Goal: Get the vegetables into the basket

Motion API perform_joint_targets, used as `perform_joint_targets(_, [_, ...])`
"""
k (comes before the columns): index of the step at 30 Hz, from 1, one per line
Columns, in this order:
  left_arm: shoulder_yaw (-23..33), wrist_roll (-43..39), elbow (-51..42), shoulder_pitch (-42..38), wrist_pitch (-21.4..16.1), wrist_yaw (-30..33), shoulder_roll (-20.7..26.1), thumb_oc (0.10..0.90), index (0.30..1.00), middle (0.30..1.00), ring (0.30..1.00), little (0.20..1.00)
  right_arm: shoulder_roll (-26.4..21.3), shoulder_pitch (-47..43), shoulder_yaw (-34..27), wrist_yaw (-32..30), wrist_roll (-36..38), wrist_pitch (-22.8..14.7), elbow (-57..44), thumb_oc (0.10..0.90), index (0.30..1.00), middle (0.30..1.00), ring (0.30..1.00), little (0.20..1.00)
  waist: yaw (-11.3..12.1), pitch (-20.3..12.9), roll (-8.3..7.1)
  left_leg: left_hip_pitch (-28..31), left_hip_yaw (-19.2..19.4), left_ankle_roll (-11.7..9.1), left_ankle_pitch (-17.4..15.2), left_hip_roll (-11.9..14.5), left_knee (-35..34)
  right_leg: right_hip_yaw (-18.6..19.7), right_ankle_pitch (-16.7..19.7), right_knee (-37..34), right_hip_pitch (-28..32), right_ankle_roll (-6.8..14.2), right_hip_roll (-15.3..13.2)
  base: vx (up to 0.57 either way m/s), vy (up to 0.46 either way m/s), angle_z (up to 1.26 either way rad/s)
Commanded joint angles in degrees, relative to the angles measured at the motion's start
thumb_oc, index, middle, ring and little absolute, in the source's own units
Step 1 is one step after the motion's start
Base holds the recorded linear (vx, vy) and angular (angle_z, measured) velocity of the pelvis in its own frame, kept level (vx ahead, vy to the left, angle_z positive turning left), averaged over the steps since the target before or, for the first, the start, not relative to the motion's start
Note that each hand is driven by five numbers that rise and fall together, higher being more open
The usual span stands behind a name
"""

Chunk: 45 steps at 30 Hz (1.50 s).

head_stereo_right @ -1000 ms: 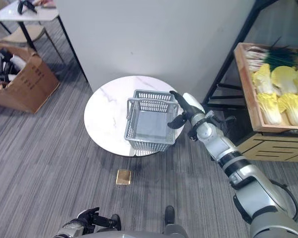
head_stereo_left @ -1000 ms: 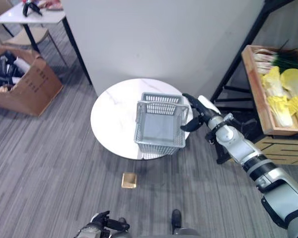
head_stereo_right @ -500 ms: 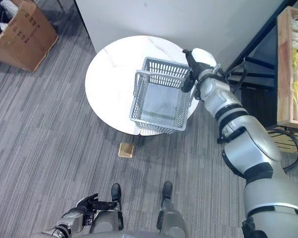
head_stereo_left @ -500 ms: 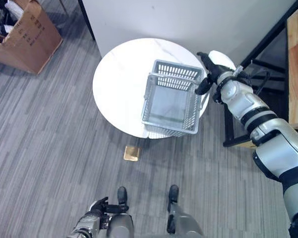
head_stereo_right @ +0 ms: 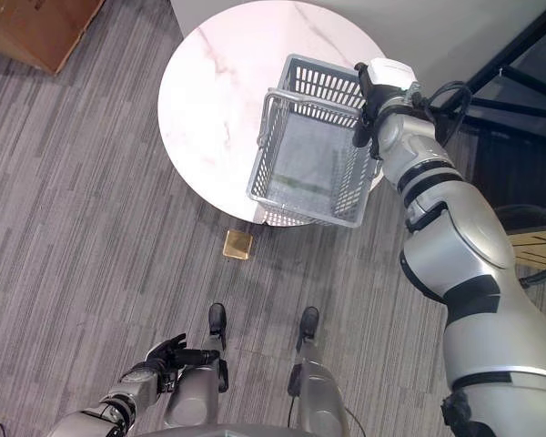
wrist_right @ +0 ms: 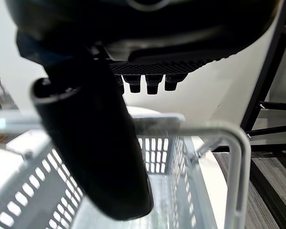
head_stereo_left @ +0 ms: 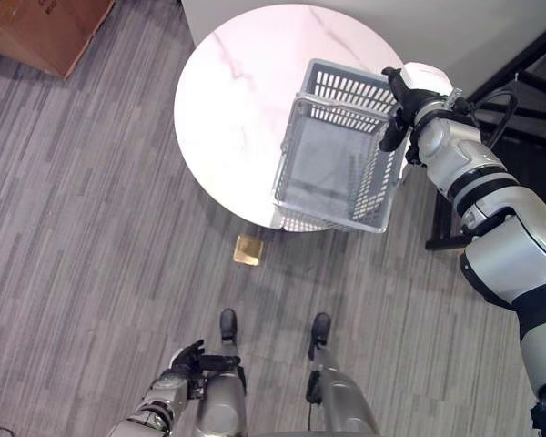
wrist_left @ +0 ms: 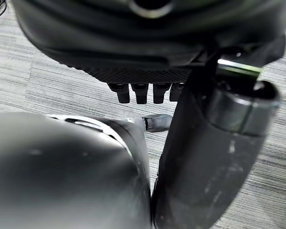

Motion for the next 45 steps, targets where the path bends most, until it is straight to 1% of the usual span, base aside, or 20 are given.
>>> perform_joint_targets(1, [-5.22,-0.20,2.77,3.30,2.47,1.22,1.40,0.900,1.000,1.000,1.000,1.000,-1.62,-12.20,2.14,-3.45,-3.00,0.28,3.96,0.400,0.300,0.300,0.300,0.300,0.41,1.95,-3.22,1.85,-0.76,-2.15,0.07,-3.43,-1.07,5.67,-2.00,-0.05,4.01,2.51,0.95,0.00,0.000,0.00])
perform_joint_targets(3, [-5.24,-0.36,2.91,3.16,2.61,1.27,1.25,0.900,1.000,1.000,1.000,1.000,-0.49,-11.95,2.11,-3.04,-3.50,0.57,4.18,0.400,0.300,0.300,0.300,0.300,0.30,1.78,-3.22,2.35,-0.84,-2.09,-0.08,-3.51,-1.07,5.69,-2.16,-0.05,4.41,2.43,1.00,0.00,0.000,0.00])
perform_joint_targets(6, [-5.07,-0.18,3.20,3.04,2.85,1.43,1.25,0.900,1.000,1.000,1.000,1.000,2.37,-10.61,0.04,-3.27,-2.72,1.07,3.85,0.400,0.300,0.300,0.300,0.300,-0.09,1.32,-3.23,3.71,-0.61,-2.01,-0.51,-3.65,-1.07,5.74,-2.21,-0.04,5.23,2.33,0.86,0.02,0.039,-0.01])
perform_joint_targets(14, [-4.39,1.99,4.85,2.48,3.72,0.84,1.63,0.900,1.000,1.000,1.000,1.000,6.15,-6.43,-4.15,-2.68,-0.03,1.77,1.82,0.400,0.300,0.300,0.300,0.300,-0.61,0.49,-3.42,6.61,0.07,-1.42,-1.56,-3.71,-1.07,6.25,-2.18,0.39,6.67,2.13,0.68,0.00,0.001,0.00])
perform_joint_targets(18, [-4.14,3.05,5.42,2.68,4.01,0.84,1.67,0.900,1.000,1.000,1.000,1.000,6.76,-5.00,-6.67,-3.04,2.66,2.01,0.83,0.400,0.300,0.300,0.300,0.300,-0.78,-0.13,-3.38,7.85,0.39,-1.24,-1.85,-3.82,-1.07,6.37,-2.21,0.54,7.41,2.04,0.63,0.00,-0.003,-0.07])
perform_joint_targets(21, [-3.90,5.05,6.00,2.98,4.56,0.72,1.72,0.900,1.000,1.000,1.000,1.000,6.64,-2.95,-8.40,-2.74,4.58,2.17,-2.16,0.400,0.300,0.300,0.300,0.300,-1.04,-1.36,-3.15,9.33,0.42,-1.14,-2.11,-3.87,-1.07,6.28,-2.53,0.74,8.74,1.97,0.31,0.02,0.000,0.00])
perform_joint_targets(22, [-3.49,5.97,6.36,3.33,4.94,0.51,1.75,0.900,1.000,1.000,1.000,1.000,6.13,-1.43,-8.69,-1.86,4.31,2.16,-5.19,0.400,0.300,0.300,0.300,0.300,-1.41,-2.63,-2.99,10.65,0.55,-1.05,-2.36,-4.02,-1.07,6.11,-2.77,0.95,9.91,1.93,0.14,0.07,0.004,-0.01])
perform_joint_targets(24, [-3.08,7.27,6.96,3.89,5.49,0.28,1.62,0.900,1.000,1.000,1.000,1.000,4.99,0.75,-9.73,-1.46,4.32,2.41,-9.11,0.400,0.300,0.300,0.300,0.300,-2.04,-3.82,-2.85,12.15,0.70,-0.90,-2.76,-4.24,-1.07,6.28,-3.03,1.10,11.17,1.92,0.07,0.07,0.021,-0.04])
perform_joint_targets(27, [-2.83,8.51,7.37,4.59,5.94,-0.04,1.25,0.900,1.000,1.000,1.000,1.000,3.92,2.52,-9.83,-0.28,3.03,2.47,-11.90,0.400,0.300,0.300,0.300,0.300,-2.58,-5.38,-2.62,13.98,1.23,-0.67,-3.38,-4.37,-1.07,6.63,-3.33,1.10,12.71,1.96,0.00,0.05,0.022,-0.09])
perform_joint_targets(28, [-2.65,9.31,7.66,4.79,6.37,-0.32,0.93,0.900,1.000,1.000,1.000,1.000,2.60,3.97,-10.59,-0.08,3.02,2.33,-15.11,0.400,0.300,0.300,0.300,0.300,-3.49,-6.75,-2.33,15.18,1.73,-0.59,-3.68,-4.49,-1.07,6.99,-3.48,1.20,13.65,2.06,0.02,0.05,0.011,-0.12])
perform_joint_targets(29, [-2.72,9.33,7.65,4.87,6.37,-0.33,0.93,0.900,1.000,1.000,1.000,1.000,2.48,4.22,-10.69,-0.03,2.97,2.49,-15.41,0.400,0.300,0.300,0.300,0.300,-3.39,-6.70,-2.33,15.35,1.76,-0.59,-3.75,-4.48,-1.07,7.01,-3.51,1.17,13.82,2.08,0.03,0.04,0.019,-0.11])
perform_joint_targets(31, [-1.65,10.48,8.12,5.54,7.17,-0.30,0.26,0.900,1.000,1.000,1.000,1.000,0.37,8.18,-12.53,0.36,2.50,2.48,-22.86,0.400,0.300,0.300,0.300,0.300,-4.84,-8.91,-1.93,17.48,2.90,-0.36,-4.31,-4.59,-1.07,8.12,-3.81,1.52,15.16,2.11,0.09,0.05,0.034,-0.13])
perform_joint_targets(34, [-1.05,12.55,8.46,6.35,7.86,-0.49,-0.25,0.900,1.000,1.000,1.000,1.000,-2.15,12.44,-14.48,1.18,1.92,2.43,-29.49,0.400,0.300,0.300,0.300,0.300,-5.88,-10.66,-1.39,19.30,4.00,-0.12,-4.78,-4.77,-1.07,9.08,-4.21,2.08,16.28,2.12,0.24,0.02,0.002,-0.26])
perform_joint_targets(38, [-1.00,14.80,8.11,6.64,8.27,-0.70,-1.09,0.900,1.000,1.000,1.000,1.000,-5.89,18.67,-17.33,2.21,1.21,1.71,-37.85,0.400,0.300,0.300,0.300,0.300,-7.44,-12.41,-0.35,20.16,4.58,-0.21,-4.79,-4.73,-1.07,9.05,-4.51,2.51,16.96,2.18,0.29,-0.01,-0.007,-0.16])
perform_joint_targets(40, [-1.11,15.15,7.93,6.78,8.37,-0.82,-1.27,0.900,1.000,1.000,1.000,1.000,-6.91,20.77,-18.42,2.65,0.82,1.84,-40.25,0.400,0.300,0.300,0.300,0.300,-7.77,-12.79,-0.08,20.38,4.56,-0.18,-4.81,-4.69,-1.07,8.98,-4.63,2.73,17.16,2.16,0.26,0.00,0.000,0.00])
perform_joint_targets(41, [-1.21,16.43,7.56,6.74,8.43,-1.25,-1.81,0.900,1.000,1.000,1.000,1.000,-8.37,24.42,-20.14,3.29,-0.23,1.52,-44.47,0.400,0.300,0.300,0.300,0.300,-8.77,-13.37,0.48,21.02,5.04,-0.08,-5.01,-4.75,-1.07,9.27,-4.77,2.97,17.49,2.17,0.31,0.02,-0.007,-0.04])
perform_joint_targets(42, [-1.31,16.44,7.56,6.80,8.43,-1.25,-1.78,0.900,1.000,1.000,1.000,1.000,-8.47,24.72,-20.35,3.37,-0.30,1.62,-44.74,0.400,0.300,0.300,0.300,0.300,-8.68,-13.40,0.45,21.07,5.04,-0.08,-5.03,-4.74,-1.07,9.27,-4.78,2.97,17.54,2.17,0.32,0.03,-0.007,-0.05])
perform_joint_targets(43, [-1.82,18.22,6.99,7.04,8.29,-1.46,-2.40,0.900,1.000,1.000,1.000,1.000,-9.25,29.54,-22.58,4.00,-0.33,0.89,-48.70,0.400,0.300,0.300,0.300,0.300,-9.71,-13.75,1.10,21.86,5.53,0.06,-5.26,-4.83,-1.07,9.51,-4.98,3.27,17.95,2.17,0.34,0.03,-0.003,-0.06])
perform_joint_targets(44, [-2.18,19.20,6.64,7.31,8.38,-1.72,-2.53,0.900,1.000,1.000,1.000,1.000,-10.53,31.90,-23.80,4.78,-0.86,0.86,-51.47,0.400,0.300,0.300,0.300,0.300,-10.00,-14.06,1.38,22.21,5.74,0.11,-5.39,-4.81,-1.07,9.71,-5.16,3.32,18.25,2.17,0.37,0.03,-0.004,-0.06])
perform_joint_targets(45, [-2.06,19.33,6.51,7.48,8.37,-1.74,-2.73,0.900,1.000,1.000,1.000,1.000,-10.65,33.93,-24.62,4.97,-0.53,0.52,-52.62,0.400,0.300,0.300,0.300,0.300,-10.37,-14.16,1.67,22.42,5.96,0.14,-5.49,-4.83,-1.07,9.85,-5.23,3.36,18.29,2.17,0.39,0.02,-0.004,-0.13])
